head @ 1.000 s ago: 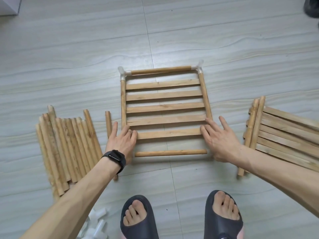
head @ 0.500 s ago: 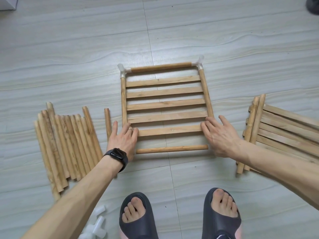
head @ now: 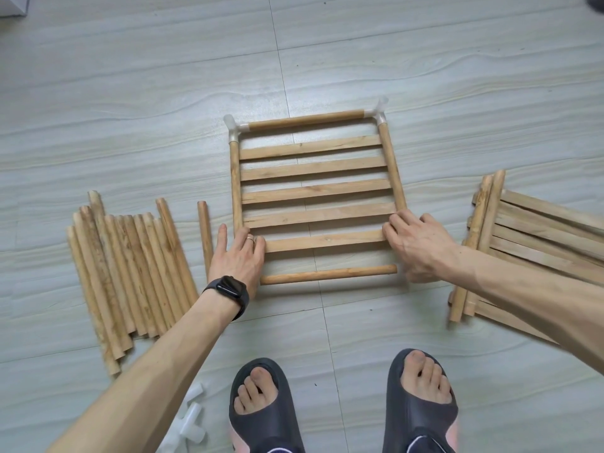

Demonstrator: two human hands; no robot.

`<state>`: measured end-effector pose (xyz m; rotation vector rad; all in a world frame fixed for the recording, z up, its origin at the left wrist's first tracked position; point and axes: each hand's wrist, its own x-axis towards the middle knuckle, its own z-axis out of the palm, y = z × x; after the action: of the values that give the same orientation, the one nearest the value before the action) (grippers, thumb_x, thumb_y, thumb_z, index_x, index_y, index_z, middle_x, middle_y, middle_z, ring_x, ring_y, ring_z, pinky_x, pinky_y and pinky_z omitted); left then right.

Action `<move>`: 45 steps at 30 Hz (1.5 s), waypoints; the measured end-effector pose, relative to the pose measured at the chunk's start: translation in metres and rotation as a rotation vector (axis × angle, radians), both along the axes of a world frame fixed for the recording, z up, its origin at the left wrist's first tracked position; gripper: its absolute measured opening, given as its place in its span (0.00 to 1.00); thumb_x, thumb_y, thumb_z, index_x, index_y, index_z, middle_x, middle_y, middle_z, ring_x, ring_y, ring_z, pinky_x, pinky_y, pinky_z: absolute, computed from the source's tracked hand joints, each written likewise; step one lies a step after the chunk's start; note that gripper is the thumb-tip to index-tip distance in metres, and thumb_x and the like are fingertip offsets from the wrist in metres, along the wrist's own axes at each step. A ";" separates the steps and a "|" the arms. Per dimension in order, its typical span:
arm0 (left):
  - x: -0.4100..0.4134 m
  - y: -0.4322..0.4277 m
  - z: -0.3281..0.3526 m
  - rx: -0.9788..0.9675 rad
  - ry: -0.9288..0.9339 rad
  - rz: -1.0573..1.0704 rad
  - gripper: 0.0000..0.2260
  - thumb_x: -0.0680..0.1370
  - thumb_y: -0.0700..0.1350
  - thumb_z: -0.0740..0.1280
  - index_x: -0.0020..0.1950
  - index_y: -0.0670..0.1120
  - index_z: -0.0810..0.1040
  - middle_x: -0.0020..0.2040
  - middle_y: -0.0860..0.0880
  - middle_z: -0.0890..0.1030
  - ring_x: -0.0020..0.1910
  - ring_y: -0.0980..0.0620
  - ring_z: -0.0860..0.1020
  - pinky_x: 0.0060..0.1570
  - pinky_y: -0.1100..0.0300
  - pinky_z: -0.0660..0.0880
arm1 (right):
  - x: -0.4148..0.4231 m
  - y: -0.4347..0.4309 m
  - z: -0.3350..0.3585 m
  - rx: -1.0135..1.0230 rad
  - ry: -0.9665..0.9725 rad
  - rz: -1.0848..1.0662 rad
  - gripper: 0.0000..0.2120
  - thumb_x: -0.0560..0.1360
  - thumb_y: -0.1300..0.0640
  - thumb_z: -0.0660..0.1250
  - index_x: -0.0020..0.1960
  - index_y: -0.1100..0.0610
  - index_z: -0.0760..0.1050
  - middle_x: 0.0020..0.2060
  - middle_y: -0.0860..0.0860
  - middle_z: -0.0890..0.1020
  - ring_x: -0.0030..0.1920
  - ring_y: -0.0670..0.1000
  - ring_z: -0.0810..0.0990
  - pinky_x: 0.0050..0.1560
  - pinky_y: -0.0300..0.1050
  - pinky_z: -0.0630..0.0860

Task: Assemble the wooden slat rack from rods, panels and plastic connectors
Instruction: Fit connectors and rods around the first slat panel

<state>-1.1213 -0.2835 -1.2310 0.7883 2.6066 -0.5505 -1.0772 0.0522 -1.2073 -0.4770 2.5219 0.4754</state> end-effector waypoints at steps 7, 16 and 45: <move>0.001 0.001 0.001 -0.001 -0.036 0.038 0.30 0.72 0.44 0.64 0.72 0.44 0.60 0.69 0.45 0.70 0.78 0.45 0.54 0.74 0.36 0.46 | 0.004 0.001 0.001 -0.056 0.020 -0.018 0.29 0.68 0.54 0.67 0.67 0.58 0.65 0.65 0.55 0.70 0.70 0.56 0.65 0.63 0.52 0.70; -0.018 -0.004 0.031 0.222 -0.120 0.153 0.32 0.65 0.51 0.67 0.70 0.51 0.67 0.69 0.49 0.71 0.73 0.48 0.60 0.76 0.47 0.52 | 0.028 0.024 0.041 -1.994 0.072 -2.070 0.28 0.76 0.39 0.66 0.71 0.53 0.71 0.71 0.62 0.71 0.70 0.60 0.73 0.60 0.53 0.70; 0.003 0.095 0.275 1.289 -0.539 0.726 0.41 0.68 0.68 0.68 0.73 0.43 0.70 0.69 0.48 0.74 0.63 0.53 0.73 0.54 0.62 0.68 | 0.085 -0.072 0.230 -2.029 0.513 -0.980 0.18 0.76 0.52 0.61 0.56 0.60 0.84 0.51 0.55 0.87 0.54 0.52 0.84 0.54 0.38 0.77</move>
<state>-1.1183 -0.1886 -0.9557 0.1295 2.2068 1.4249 -0.9926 -0.0203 -0.9776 0.4032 2.2374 -2.6035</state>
